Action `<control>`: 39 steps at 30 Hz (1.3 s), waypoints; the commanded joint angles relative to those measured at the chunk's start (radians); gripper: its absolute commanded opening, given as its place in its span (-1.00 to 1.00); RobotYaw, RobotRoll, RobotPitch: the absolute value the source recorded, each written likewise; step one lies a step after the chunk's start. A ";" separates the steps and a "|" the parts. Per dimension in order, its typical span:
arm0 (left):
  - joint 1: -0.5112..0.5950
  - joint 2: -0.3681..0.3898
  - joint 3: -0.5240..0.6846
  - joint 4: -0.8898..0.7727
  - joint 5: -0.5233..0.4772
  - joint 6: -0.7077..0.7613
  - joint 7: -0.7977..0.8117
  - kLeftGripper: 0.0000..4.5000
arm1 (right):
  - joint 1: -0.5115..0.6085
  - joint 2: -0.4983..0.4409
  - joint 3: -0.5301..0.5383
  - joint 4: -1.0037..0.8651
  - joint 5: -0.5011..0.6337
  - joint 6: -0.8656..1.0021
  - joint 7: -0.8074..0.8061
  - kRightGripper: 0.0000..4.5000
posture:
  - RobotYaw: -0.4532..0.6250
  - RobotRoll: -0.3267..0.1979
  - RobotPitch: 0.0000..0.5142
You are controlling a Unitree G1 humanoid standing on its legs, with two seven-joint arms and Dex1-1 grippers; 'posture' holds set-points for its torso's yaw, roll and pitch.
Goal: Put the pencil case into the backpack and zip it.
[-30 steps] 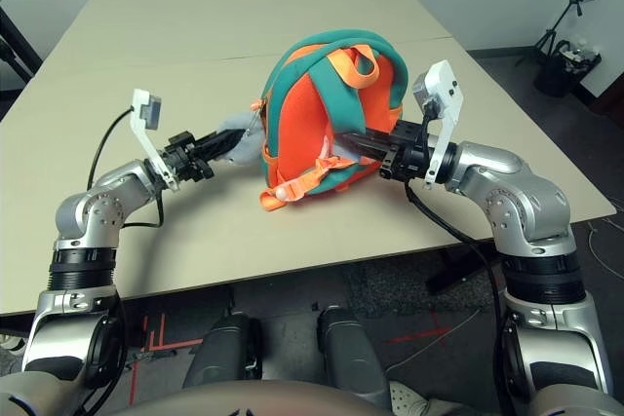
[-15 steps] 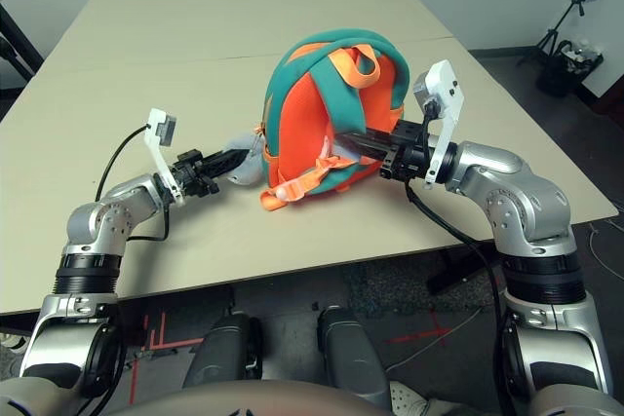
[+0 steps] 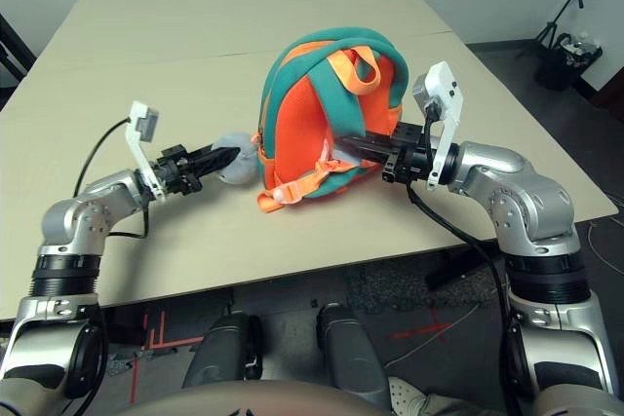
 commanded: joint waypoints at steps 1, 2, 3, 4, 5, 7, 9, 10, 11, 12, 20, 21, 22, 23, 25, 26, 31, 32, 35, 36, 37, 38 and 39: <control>0.013 0.056 0.042 -0.061 -0.054 0.051 -0.025 0.81 | -0.001 -0.051 0.013 -0.022 0.015 0.037 0.045 -0.07 | -0.36 0.25 -0.66; 0.015 0.069 0.046 -0.068 -0.059 0.055 -0.029 0.98 | -0.001 -0.063 0.012 -0.027 0.020 0.043 0.055 0.11 | -0.36 0.25 -0.66; 0.017 0.087 0.049 -0.077 -0.059 0.048 -0.039 1.00 | -0.004 -0.086 0.011 -0.031 0.023 0.050 0.075 0.29 | -0.35 0.25 -0.67; 0.018 0.102 0.059 -0.081 -0.061 0.043 -0.046 1.00 | -0.008 -0.111 0.008 -0.030 0.019 0.051 0.091 0.48 | -0.35 0.25 -0.67; 0.019 0.112 0.065 -0.084 -0.065 0.039 -0.049 1.00 | -0.010 -0.129 0.006 -0.030 0.016 0.051 0.102 0.64 | -0.34 0.25 -0.69; 0.022 0.128 0.084 -0.083 -0.067 0.031 -0.043 1.00 | -0.007 -0.176 -0.009 -0.035 0.025 0.059 0.131 0.98 | -0.33 0.25 -0.69; 0.028 0.134 0.099 -0.084 -0.068 0.024 -0.038 1.00 | -0.002 -0.213 -0.028 -0.036 0.035 0.066 0.149 0.98 | -0.33 0.25 -0.69; 0.036 0.136 0.108 -0.088 -0.065 0.019 -0.030 1.00 | 0.001 -0.234 -0.044 -0.025 0.040 0.067 0.161 0.98 | -0.32 0.25 -0.69; 0.042 0.137 0.113 -0.092 -0.064 0.016 -0.024 1.00 | 0.004 -0.248 -0.054 -0.017 0.043 0.067 0.169 0.98 | -0.33 0.25 -0.69; 0.052 0.137 0.125 -0.098 -0.060 0.009 -0.014 1.00 | 0.005 -0.269 -0.071 0.009 0.040 0.062 0.180 0.98 | -0.33 0.25 -0.69; 0.115 0.099 0.232 -0.108 -0.018 -0.099 0.137 1.00 | -0.065 -0.220 -0.220 0.315 0.001 -0.055 0.075 0.98 | -0.30 0.25 -0.71; 0.121 0.087 0.252 -0.105 -0.003 -0.132 0.171 1.00 | -0.077 -0.191 -0.236 0.356 -0.016 -0.089 0.036 0.98 | -0.30 0.25 -0.71; 0.126 0.075 0.270 -0.101 0.008 -0.160 0.202 1.00 | -0.089 -0.164 -0.249 0.394 -0.033 -0.123 -0.003 0.98 | -0.29 0.25 -0.71; 0.129 0.067 0.281 -0.099 0.015 -0.179 0.223 1.00 | -0.098 -0.146 -0.258 0.419 -0.045 -0.145 -0.027 0.98 | -0.29 0.25 -0.71; 0.141 0.048 0.296 -0.079 0.063 -0.240 0.287 1.00 | -0.132 -0.097 -0.265 0.527 -0.106 -0.237 -0.118 0.98 | -0.28 0.25 -0.71; 0.149 0.043 0.298 -0.067 0.092 -0.272 0.312 1.00 | -0.145 -0.078 -0.265 0.574 -0.132 -0.277 -0.152 0.98 | -0.28 0.25 -0.71; 0.169 0.000 0.292 0.029 0.261 -0.512 0.434 1.00 | -0.243 0.035 -0.286 0.844 -0.239 -0.512 -0.371 0.98 | -0.26 0.25 -0.70; 0.170 -0.008 0.291 0.045 0.286 -0.539 0.463 1.00 | -0.264 0.058 -0.289 0.902 -0.261 -0.565 -0.426 0.98 | -0.26 0.25 -0.70; 0.161 -0.025 0.305 0.105 0.331 -0.577 0.547 1.00 | -0.317 0.103 -0.285 1.063 -0.315 -0.703 -0.533 0.98 | -0.26 0.25 -0.71; 0.161 -0.027 0.305 0.119 0.344 -0.589 0.565 1.00 | -0.330 0.112 -0.284 1.110 -0.329 -0.743 -0.562 0.98 | -0.25 0.25 -0.70; 0.161 -0.030 0.304 0.129 0.353 -0.600 0.580 1.00 | -0.342 0.119 -0.286 1.149 -0.337 -0.776 -0.585 0.98 | -0.24 0.25 -0.70; 0.165 -0.037 0.302 0.134 0.355 -0.601 0.593 1.00 | -0.350 0.125 -0.285 1.185 -0.346 -0.805 -0.605 0.98 | -0.24 0.25 -0.70; 0.169 -0.042 0.298 0.136 0.359 -0.600 0.607 1.00 | -0.356 0.128 -0.281 1.216 -0.357 -0.834 -0.620 0.98 | -0.22 0.25 -0.69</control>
